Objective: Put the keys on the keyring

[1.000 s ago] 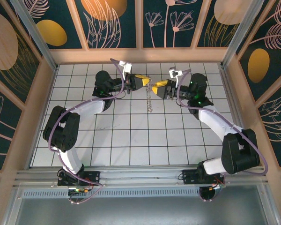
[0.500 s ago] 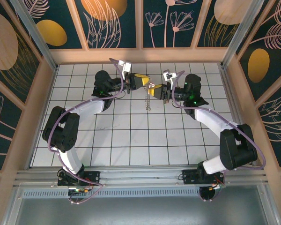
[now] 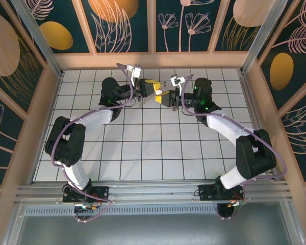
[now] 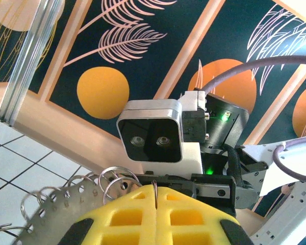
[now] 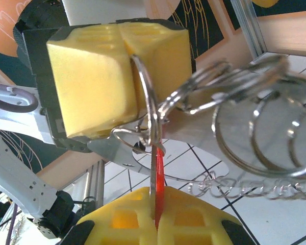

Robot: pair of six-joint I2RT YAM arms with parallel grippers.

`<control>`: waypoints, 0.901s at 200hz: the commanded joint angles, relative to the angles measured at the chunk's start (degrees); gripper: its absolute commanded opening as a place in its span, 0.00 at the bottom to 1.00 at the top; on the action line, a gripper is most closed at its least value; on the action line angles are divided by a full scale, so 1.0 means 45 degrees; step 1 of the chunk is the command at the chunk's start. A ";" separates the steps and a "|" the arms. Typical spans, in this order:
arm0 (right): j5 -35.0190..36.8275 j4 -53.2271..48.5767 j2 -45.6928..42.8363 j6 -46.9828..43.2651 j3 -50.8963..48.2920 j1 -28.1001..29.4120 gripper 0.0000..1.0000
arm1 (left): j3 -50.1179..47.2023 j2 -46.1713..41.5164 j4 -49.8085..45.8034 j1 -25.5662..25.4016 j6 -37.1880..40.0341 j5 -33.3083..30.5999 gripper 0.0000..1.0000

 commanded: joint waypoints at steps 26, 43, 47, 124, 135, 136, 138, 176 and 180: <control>0.0509 -0.0167 -0.0095 -0.0319 0.0354 0.0018 0.00 | -0.0111 -0.0542 0.1036 -0.0101 -0.0167 -0.0043 0.00; 0.0534 -0.0081 -0.0099 -0.0225 0.0346 0.0009 0.00 | -0.0131 -0.0555 0.1152 -0.0101 -0.0262 -0.0069 0.00; 0.0520 -0.0041 -0.0094 -0.0186 0.0343 0.0017 0.00 | -0.0146 -0.0552 0.1187 -0.0101 -0.0306 -0.0077 0.00; 0.0894 -0.0436 0.0346 -0.0160 0.0873 0.0342 0.11 | -0.0401 -0.0650 0.1376 -0.0101 -0.0388 -0.0296 0.00; 0.0997 -0.0338 -0.0014 -0.0061 0.0500 0.0158 0.23 | -0.0416 -0.0648 0.1357 -0.0101 -0.0398 -0.0406 0.00; 0.1010 -0.0319 -0.0054 -0.0042 0.0470 0.0135 0.25 | -0.0420 -0.0649 0.1375 -0.0091 -0.0411 -0.0413 0.00; 0.1034 -0.0285 -0.0114 -0.0018 0.0384 0.0094 0.27 | -0.0423 -0.0650 0.1359 -0.0099 -0.0411 -0.0443 0.00; 0.1349 -0.0481 -0.1789 0.0036 -0.0921 -0.0750 0.40 | -0.0482 -0.0631 0.1693 -0.0100 -0.0767 -0.0967 0.00; 0.1373 -0.0527 -0.1979 0.0033 -0.1060 -0.0860 0.40 | -0.0481 -0.0616 0.1775 -0.0101 -0.0841 -0.1040 0.00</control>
